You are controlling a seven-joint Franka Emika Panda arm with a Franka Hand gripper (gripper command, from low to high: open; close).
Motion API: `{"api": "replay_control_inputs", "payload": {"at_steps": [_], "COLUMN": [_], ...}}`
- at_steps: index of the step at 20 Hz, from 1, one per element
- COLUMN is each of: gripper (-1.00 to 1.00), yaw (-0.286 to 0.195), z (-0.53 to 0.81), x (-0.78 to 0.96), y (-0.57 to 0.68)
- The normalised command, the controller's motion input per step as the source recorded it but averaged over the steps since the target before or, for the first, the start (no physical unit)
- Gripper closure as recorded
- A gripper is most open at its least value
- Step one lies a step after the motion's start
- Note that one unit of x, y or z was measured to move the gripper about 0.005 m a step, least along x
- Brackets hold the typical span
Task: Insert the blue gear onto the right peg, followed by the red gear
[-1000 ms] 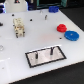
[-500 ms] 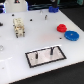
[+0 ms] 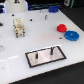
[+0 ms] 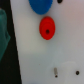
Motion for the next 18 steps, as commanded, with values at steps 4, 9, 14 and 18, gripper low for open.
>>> {"api": "replay_control_inputs", "payload": {"at_steps": [4, 9, 14, 18], "gripper": [-1.0, -1.0, -1.0, -1.0], "yaw": [0.0, 0.0, 0.0, 0.0], "z": [-0.45, -0.47, -0.46, -0.45], "x": [0.0, 0.0, 0.0, 0.0], "y": [0.21, 0.09, 0.05, 0.02]}}
